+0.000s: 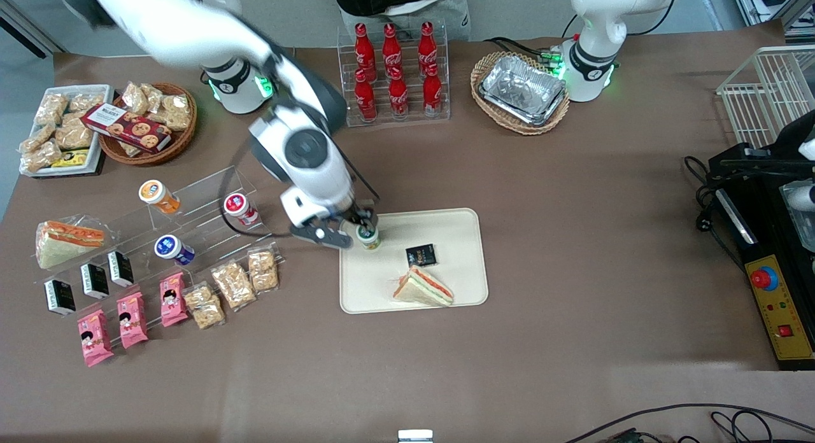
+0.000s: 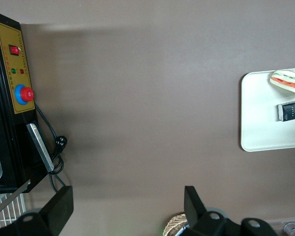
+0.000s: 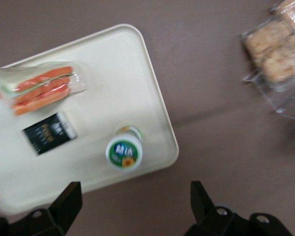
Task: Place green gum on tray
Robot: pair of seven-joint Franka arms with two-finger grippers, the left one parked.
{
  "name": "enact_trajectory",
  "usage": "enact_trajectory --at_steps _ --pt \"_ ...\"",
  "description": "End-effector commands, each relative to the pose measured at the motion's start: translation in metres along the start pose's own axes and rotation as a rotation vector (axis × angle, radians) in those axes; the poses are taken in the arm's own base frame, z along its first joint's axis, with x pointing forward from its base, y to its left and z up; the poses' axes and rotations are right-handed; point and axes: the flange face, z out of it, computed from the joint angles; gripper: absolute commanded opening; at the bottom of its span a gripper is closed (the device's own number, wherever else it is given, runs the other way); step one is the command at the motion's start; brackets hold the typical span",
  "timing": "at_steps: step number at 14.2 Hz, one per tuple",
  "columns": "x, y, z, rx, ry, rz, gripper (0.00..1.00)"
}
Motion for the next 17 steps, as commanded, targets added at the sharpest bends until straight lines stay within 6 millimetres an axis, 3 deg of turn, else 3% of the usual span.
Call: enact_trajectory --at_steps 1,3,4,6,9,12,17 --pt "0.014 0.091 -0.118 0.005 -0.036 -0.058 0.98" --pt "0.035 0.158 -0.169 0.033 -0.023 -0.083 0.99" --pt "0.046 0.191 -0.18 0.024 -0.03 -0.094 0.99" --pt "0.072 0.259 -0.199 0.033 -0.024 -0.148 0.99" --pt "0.111 0.349 -0.21 0.045 0.005 -0.238 0.99" --pt "0.144 0.395 -0.23 0.037 0.054 -0.282 0.99" --pt "0.159 0.402 -0.232 0.03 0.069 -0.26 0.99"
